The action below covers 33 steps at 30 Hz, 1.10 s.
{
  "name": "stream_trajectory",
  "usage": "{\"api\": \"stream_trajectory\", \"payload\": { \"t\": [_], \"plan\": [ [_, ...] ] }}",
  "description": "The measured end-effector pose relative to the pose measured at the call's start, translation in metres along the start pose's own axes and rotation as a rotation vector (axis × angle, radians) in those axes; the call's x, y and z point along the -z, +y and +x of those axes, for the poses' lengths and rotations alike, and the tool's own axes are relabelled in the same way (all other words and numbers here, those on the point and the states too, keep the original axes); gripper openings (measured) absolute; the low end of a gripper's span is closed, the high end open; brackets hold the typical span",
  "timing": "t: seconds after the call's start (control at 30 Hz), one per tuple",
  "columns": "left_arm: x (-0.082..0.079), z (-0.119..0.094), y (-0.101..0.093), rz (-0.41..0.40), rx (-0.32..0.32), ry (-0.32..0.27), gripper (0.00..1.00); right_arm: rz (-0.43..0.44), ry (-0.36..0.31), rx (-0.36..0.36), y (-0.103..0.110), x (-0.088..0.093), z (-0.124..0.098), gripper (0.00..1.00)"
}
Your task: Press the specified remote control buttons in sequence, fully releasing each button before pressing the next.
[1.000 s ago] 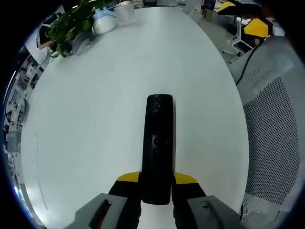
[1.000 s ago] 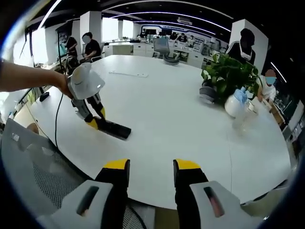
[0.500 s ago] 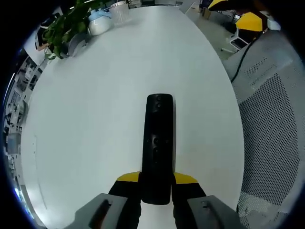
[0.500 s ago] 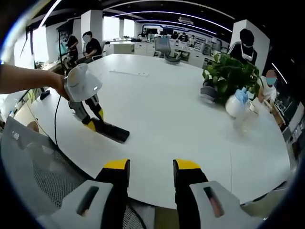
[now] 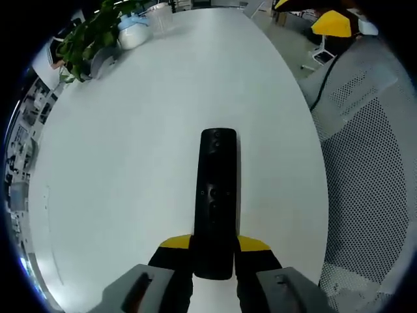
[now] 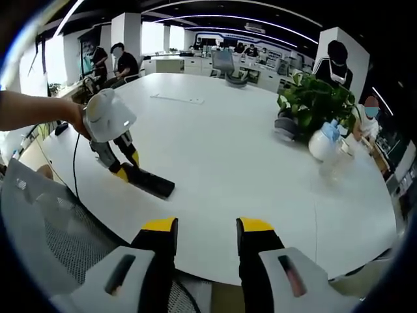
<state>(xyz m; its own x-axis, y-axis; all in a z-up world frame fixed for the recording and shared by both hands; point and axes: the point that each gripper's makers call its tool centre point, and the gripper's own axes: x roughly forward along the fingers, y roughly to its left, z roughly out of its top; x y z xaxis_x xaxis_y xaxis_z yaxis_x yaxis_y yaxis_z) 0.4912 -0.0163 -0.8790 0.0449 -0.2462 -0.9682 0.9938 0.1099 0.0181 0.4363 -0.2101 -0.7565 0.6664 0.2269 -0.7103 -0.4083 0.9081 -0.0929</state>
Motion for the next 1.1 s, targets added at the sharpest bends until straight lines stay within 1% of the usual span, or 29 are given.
{"api": "stream_trajectory", "payload": {
  "t": [0.4,0.6,0.9,1.1],
  "plan": [
    [-0.001,0.0,-0.008,0.02,0.004,0.008,0.23,-0.016,0.012,-0.002,0.001,0.002,0.001,0.36],
    [0.0,0.0,-0.011,0.009,0.004,-0.012,0.23,-0.021,0.014,-0.001,0.001,0.002,0.001,0.36],
    [0.001,-0.001,-0.021,-0.002,0.001,-0.031,0.23,-0.025,0.012,-0.002,0.001,0.002,0.0,0.35],
    [0.001,-0.001,-0.025,-0.017,-0.003,-0.04,0.23,-0.042,0.024,-0.007,0.004,0.003,0.002,0.35]
  ]
}}
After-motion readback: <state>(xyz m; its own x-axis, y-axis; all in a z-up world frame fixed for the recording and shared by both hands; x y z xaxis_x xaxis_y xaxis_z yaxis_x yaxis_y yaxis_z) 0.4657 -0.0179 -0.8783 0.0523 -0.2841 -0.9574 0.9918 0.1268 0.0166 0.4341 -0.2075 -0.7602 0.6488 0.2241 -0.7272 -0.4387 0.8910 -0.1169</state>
